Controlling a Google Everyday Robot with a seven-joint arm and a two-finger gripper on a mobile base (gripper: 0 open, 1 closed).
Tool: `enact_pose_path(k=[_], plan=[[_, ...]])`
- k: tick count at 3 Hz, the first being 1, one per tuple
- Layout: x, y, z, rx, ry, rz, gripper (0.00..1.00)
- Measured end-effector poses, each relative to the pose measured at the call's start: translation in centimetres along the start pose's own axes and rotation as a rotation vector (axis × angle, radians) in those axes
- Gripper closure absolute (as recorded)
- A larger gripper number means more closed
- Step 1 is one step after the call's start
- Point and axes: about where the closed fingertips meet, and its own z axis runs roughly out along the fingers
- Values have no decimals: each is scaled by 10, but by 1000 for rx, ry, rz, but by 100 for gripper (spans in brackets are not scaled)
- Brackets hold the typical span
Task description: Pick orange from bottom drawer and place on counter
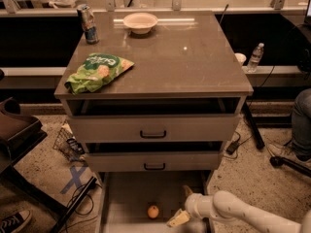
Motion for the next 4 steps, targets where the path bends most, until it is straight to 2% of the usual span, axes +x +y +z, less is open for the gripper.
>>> enact_pose_path(k=[1,2,4], plan=[[11,0,43,-57,-26,-28,0],[17,-2,73,-91,-40,-45,0],[31,8,111,-90,10,-80,0]])
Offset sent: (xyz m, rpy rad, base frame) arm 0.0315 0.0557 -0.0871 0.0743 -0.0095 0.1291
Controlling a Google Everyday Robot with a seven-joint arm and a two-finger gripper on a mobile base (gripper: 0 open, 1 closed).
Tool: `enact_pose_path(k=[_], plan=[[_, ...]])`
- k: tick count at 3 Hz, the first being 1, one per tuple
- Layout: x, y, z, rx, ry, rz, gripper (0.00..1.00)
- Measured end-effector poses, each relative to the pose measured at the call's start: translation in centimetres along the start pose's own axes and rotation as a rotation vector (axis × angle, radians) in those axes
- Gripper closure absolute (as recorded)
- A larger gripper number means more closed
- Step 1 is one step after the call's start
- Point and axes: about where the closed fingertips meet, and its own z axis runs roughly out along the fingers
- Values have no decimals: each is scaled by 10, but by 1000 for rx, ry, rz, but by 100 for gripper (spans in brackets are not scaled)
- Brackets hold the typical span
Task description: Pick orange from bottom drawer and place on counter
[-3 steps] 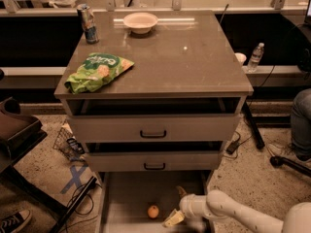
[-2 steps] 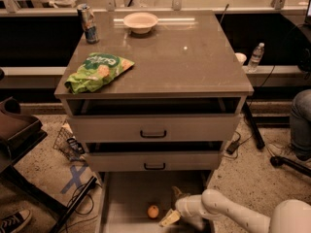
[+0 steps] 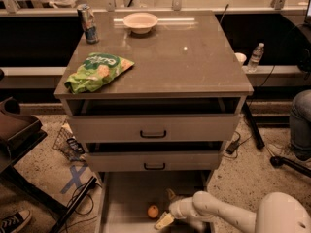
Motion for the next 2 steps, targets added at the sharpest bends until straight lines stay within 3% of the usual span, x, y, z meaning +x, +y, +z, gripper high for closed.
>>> enact_pose_path(k=[2], plan=[[8,14,31,-29,49,-14,0]])
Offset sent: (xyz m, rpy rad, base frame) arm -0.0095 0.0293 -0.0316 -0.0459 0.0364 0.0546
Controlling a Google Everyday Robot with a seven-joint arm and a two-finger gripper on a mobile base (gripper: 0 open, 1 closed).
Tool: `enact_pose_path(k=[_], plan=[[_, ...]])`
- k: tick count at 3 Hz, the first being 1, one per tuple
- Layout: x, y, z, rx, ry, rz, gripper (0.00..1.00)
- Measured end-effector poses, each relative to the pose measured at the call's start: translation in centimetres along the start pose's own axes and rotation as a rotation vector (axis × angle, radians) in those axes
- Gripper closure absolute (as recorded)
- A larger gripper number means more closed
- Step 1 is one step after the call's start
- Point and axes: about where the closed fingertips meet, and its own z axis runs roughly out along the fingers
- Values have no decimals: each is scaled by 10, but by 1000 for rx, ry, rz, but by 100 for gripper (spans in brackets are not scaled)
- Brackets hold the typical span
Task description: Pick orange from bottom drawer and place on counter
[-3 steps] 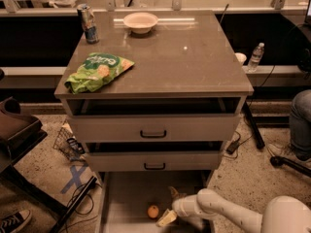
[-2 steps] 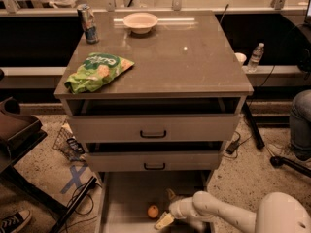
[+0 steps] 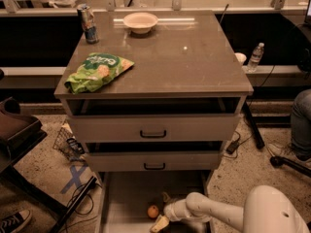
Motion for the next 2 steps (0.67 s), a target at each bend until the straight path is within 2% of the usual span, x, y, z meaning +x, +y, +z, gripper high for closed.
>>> enact_pose_path(k=[1,2], plan=[[-2,6,7,-23,-2,-3,18],[-4,10,13,-46,-8,4,49]])
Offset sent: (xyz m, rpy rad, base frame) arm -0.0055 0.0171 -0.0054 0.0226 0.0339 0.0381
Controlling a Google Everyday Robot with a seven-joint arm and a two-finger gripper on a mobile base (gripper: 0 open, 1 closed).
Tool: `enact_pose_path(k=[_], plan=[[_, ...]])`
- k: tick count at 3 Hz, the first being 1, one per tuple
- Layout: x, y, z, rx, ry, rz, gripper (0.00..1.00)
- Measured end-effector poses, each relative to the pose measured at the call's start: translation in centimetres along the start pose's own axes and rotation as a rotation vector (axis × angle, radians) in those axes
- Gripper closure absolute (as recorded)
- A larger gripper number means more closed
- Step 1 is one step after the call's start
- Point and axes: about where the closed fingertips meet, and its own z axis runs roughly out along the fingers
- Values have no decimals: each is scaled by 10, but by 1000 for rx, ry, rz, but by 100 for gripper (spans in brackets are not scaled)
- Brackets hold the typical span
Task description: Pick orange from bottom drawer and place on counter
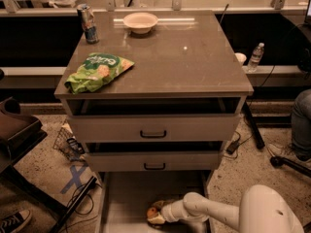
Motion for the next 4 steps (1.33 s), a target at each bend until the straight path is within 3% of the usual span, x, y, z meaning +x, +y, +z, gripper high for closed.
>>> enact_pose_path(k=[1,2,3,4], plan=[[-1,2,4,-15,-14,13,80],[-1,4,5,-17,-13,13,100],[-9,5,-4,-19,-14,12,100],[-44,6,-41,-42,-68,17,100]])
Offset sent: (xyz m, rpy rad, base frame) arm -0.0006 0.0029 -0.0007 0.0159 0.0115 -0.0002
